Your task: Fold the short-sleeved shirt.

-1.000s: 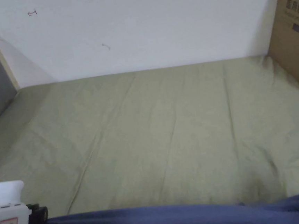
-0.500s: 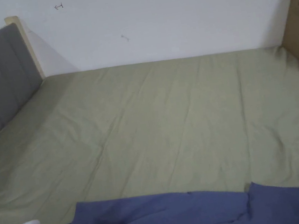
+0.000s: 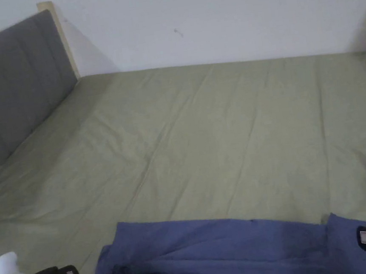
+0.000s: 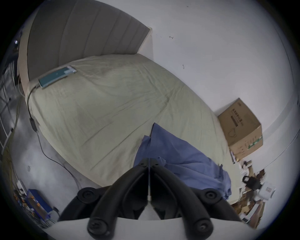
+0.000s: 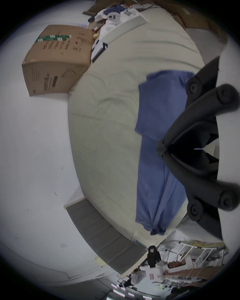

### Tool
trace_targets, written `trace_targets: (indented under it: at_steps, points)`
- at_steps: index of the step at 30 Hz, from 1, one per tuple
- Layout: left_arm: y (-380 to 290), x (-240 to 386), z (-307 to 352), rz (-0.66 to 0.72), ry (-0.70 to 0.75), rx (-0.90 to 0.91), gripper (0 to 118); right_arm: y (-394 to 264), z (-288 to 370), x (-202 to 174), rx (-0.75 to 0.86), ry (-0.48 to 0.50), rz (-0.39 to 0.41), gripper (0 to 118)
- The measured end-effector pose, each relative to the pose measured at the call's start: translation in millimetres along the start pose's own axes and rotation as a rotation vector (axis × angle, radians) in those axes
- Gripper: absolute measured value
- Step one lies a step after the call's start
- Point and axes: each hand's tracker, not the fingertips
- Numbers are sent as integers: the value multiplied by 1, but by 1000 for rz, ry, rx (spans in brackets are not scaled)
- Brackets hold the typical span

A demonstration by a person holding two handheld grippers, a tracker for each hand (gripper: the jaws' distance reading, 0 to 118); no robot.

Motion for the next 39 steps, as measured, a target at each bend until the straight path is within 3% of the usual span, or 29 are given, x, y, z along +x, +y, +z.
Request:
trace_targets:
  at_steps: [1, 2, 3, 4, 5, 11, 14, 17, 18, 19, 20, 21, 22, 24, 25, 32, 39]
  points:
    - [2, -4, -1, 28, -3, -9, 14, -1, -4, -5, -7, 13, 3, 0]
    - [3, -6, -7, 41, -28, -33, 58, -2, -9, -11, -17, 32, 13, 0]
    - [2, -8, -15, 49, -49, -61, 90, -3, -14, -17, -25, 37, 16, 0]
    - [2, -10, -20, 62, -54, -60, 106, -4, -16, -22, -31, 41, 17, 0]
    - [2, -13, -28, 82, -76, -63, 109, -5, -19, -26, -36, 59, 21, 0]
    - [-3, -38, -92, 255, -182, -223, 109, -7, -29, -41, -58, 83, 12, 0]
    - [-4, -38, -100, 273, -213, -170, 109, -6, -31, -44, -67, 85, 3, 0]
    - [0, -50, -108, 387, -305, -192, 108, -5, -34, -45, -92, 93, 1, 0]
    - [2, -57, -112, 414, -352, -192, 101, -5, -36, -44, -99, 97, 12, 0]
    - [2, -63, -118, 436, -364, -191, 77, -5, -37, -45, -102, 91, 26, 0]
    - [2, -67, -121, 440, -345, -198, 6, -5, -38, -45, -108, 84, 40, 0]
    - [0, -69, -127, 452, -308, -194, 5, -5, -38, -45, -111, 79, 43, 0]
    - [-5, -69, -137, 470, -177, -228, 5, -4, -38, -45, -111, 78, 41, 0]
    - [-16, -68, -142, 492, -315, -194, 5, -3, -37, -42, -111, 78, 23, 0]
    - [-16, -67, -136, 546, -291, -186, 5, -3, -35, -40, -109, 73, 15, 0]
    - [10, -26, -109, 291, -154, -154, 5, -2, -26, -22, -94, 53, -3, 0]
    - [32, 113, -77, -100, -160, -80, 5, -8, -3, 9, -76, 55, -65, 0]
